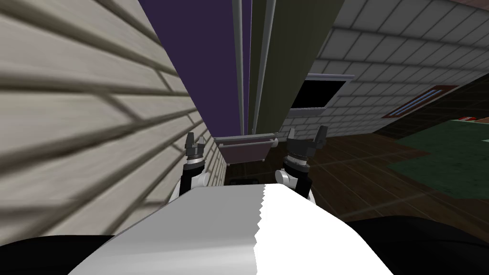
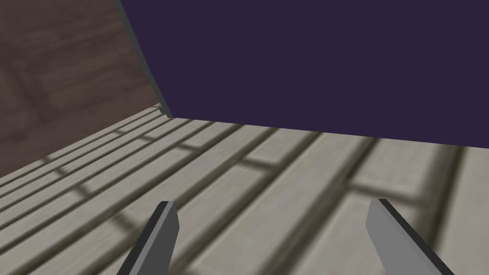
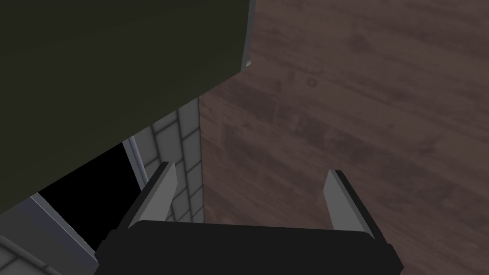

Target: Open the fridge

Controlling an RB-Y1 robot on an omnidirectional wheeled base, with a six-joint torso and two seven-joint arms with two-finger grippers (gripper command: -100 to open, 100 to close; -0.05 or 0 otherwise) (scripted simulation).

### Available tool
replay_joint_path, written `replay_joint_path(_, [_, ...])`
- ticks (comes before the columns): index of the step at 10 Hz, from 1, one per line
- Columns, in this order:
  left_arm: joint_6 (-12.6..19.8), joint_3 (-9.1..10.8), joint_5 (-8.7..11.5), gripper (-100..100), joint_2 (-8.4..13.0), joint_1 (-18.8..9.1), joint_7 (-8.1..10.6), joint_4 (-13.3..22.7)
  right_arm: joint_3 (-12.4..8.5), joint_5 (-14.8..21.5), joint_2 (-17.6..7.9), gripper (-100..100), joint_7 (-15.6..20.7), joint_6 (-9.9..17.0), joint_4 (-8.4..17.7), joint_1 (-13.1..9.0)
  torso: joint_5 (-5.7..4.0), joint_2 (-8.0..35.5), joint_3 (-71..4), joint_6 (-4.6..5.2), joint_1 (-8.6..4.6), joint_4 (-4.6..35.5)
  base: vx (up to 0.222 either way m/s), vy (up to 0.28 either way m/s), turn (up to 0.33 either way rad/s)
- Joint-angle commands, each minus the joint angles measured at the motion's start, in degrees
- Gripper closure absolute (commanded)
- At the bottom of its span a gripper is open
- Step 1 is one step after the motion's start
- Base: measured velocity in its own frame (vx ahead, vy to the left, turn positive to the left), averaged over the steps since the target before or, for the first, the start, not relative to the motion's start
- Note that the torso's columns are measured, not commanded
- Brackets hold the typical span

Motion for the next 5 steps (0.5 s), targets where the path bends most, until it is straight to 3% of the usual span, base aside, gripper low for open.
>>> replay_joint_path(1, [0.0, 0.00, 0.0, 0, 0.0, 0.0, 0.00, 0.0, 0.0, 0.0, 0.0, 0, 0.0, 0.0, 0.0, 0.0, 0.00, 2.3, -4.7, 0.00, 0.00, 2.3, 0.000, 0.000, 0.000])
replay_joint_path(5, [0.0, 0.00, 0.0, 0, 0.0, 0.0, 0.00, 0.0, 0.0, 0.0, 0.0, 0, 0.0, 0.0, 0.0, 0.0, 0.00, 18.5, -36.9, 0.00, 0.00, 18.5, 0.000, 0.000, 0.000])
